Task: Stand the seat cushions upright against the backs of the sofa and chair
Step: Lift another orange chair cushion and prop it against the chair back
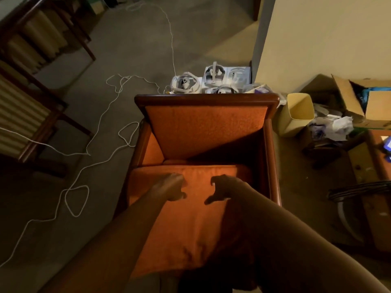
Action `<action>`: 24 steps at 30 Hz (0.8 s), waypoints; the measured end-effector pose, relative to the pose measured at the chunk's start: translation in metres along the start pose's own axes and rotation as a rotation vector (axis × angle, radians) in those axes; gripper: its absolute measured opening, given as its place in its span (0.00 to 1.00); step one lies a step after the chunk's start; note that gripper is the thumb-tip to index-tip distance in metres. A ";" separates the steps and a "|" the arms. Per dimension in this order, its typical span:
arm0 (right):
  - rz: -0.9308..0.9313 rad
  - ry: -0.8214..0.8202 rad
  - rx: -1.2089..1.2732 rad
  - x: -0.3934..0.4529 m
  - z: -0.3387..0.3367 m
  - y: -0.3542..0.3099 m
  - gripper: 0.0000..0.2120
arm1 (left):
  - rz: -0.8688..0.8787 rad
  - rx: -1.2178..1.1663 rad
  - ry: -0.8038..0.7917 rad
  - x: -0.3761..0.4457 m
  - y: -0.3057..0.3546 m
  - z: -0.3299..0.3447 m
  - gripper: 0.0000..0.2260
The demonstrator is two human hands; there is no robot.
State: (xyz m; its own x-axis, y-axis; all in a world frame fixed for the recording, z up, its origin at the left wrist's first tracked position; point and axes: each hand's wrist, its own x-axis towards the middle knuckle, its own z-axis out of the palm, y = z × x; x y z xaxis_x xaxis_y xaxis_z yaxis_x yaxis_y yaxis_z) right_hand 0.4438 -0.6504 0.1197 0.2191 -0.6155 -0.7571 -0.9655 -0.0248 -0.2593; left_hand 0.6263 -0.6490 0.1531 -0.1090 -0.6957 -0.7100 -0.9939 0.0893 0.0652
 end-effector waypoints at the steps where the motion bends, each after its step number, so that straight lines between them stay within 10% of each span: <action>1: -0.002 0.030 -0.012 0.003 0.002 -0.002 0.41 | 0.016 -0.013 0.037 0.000 -0.002 -0.002 0.25; 13: 0.048 0.058 -0.029 0.152 0.038 -0.039 0.45 | 0.050 -0.023 0.068 0.153 -0.070 0.043 0.29; 24: 0.143 0.188 -0.032 0.280 0.072 -0.006 0.69 | 0.125 0.150 -0.066 0.305 -0.074 0.073 0.46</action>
State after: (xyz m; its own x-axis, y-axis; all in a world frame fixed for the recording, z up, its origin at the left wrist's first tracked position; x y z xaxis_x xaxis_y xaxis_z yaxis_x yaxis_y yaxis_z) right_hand 0.5208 -0.7654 -0.1339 0.0525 -0.7506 -0.6587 -0.9895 0.0501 -0.1359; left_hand 0.6677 -0.8157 -0.1198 -0.2255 -0.6250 -0.7473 -0.9582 0.2811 0.0541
